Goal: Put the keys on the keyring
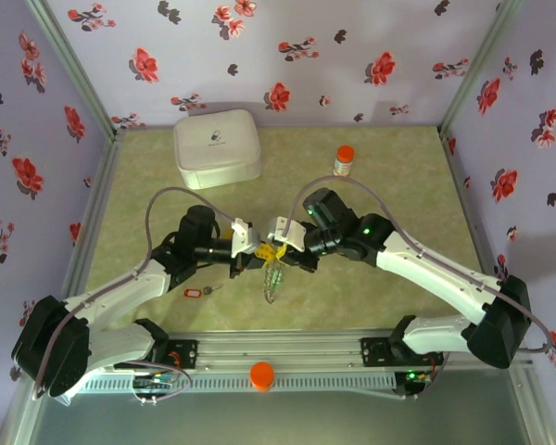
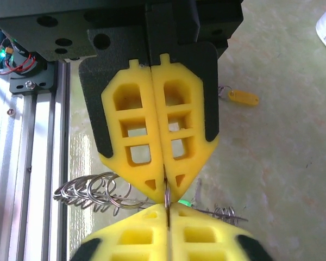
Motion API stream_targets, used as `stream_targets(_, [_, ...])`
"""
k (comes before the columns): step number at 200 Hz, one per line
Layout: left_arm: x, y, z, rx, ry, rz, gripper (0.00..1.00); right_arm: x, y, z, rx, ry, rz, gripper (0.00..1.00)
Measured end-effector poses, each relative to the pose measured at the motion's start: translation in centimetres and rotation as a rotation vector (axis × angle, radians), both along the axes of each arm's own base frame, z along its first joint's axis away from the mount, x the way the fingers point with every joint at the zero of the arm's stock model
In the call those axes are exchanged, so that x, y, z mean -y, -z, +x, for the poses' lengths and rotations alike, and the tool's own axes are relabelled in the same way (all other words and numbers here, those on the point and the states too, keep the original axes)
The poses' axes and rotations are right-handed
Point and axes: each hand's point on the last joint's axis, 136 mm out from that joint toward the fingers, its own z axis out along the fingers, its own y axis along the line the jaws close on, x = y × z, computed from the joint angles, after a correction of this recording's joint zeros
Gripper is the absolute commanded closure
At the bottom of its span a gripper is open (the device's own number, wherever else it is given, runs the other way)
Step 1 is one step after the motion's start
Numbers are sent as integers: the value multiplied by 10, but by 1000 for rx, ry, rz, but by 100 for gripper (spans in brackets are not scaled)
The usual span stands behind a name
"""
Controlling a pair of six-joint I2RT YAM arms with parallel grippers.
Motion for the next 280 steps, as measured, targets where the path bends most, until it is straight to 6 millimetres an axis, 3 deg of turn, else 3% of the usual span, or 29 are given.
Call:
stream_targets(22, [1, -3, 1, 24, -6, -31, 100, 2, -9, 0, 17, 23, 89, 56])
stream_targets(38, [0, -2, 1, 29, -16, -66, 100, 14, -18, 3, 27, 79, 195, 50])
stream_targets(68, [0, -5, 0, 13, -37, -150, 100, 34, -30, 10, 36, 184, 402, 50])
stream_targets(108, [4, -23, 5, 4, -45, -255, 100, 32, -27, 4, 24, 175, 527, 52])
stream_targets(182, [6, -31, 4, -30, -32, -317, 100, 19, -33, 10, 5, 147, 609, 71])
stream_targets(234, [6, -33, 3, -38, -22, -325, 100, 13, -24, 9, -24, 126, 592, 80])
stream_targets(267, [6, -32, 5, -36, -26, -325, 100, 8, -24, 8, -34, 107, 585, 100])
stream_targets(280, [6, -33, 5, -31, -28, -328, 76, 8, -25, 8, -33, 105, 582, 100])
